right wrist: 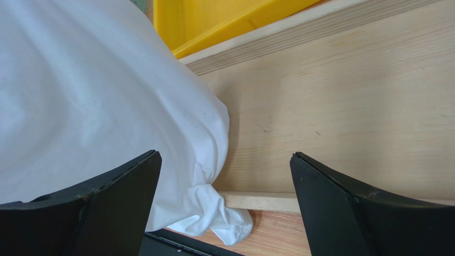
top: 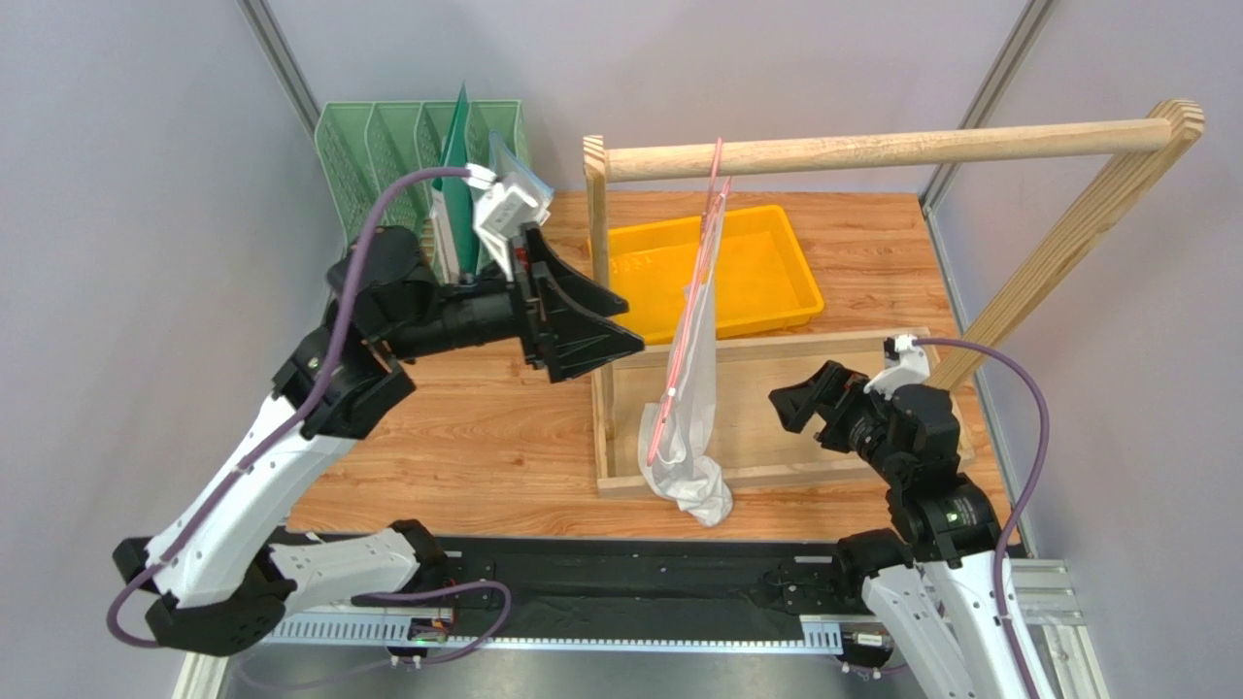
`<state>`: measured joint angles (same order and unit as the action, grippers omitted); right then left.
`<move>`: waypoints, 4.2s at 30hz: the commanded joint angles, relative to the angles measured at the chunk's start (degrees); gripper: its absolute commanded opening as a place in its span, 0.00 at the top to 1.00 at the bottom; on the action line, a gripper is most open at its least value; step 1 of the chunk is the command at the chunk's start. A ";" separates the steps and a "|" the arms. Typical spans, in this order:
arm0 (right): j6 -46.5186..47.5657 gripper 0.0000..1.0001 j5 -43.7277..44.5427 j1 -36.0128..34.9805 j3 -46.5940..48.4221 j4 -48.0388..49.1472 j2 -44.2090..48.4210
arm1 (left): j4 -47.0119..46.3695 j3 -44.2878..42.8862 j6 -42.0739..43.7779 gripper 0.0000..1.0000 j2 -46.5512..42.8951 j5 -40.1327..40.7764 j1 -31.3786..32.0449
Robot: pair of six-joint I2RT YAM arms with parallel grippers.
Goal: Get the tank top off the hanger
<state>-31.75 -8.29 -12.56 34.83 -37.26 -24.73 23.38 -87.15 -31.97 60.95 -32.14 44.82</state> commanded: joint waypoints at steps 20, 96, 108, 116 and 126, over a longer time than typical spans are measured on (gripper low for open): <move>2.39 0.04 -5.86 0.17 6.74 -0.36 7.50 | -9.75 0.49 -0.29 0.36 8.05 18.34 9.06; -4.55 0.07 -20.35 0.25 18.33 3.41 1.72 | 1.33 -8.66 7.80 1.00 10.42 47.08 19.78; -12.37 0.06 -29.50 -1.50 35.56 7.90 -13.05 | -4.92 -2.85 6.21 1.00 8.14 47.52 19.78; -12.47 0.06 -18.18 -18.78 42.95 10.10 -22.97 | -6.06 -2.67 6.13 1.00 8.92 47.61 19.78; -12.19 0.10 -8.76 -22.16 44.36 9.92 -23.78 | -5.71 -2.14 6.39 1.00 8.58 48.49 19.78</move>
<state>-43.70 -21.37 -34.37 77.58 -29.67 -49.39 18.61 -89.52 -25.61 70.19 15.92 64.14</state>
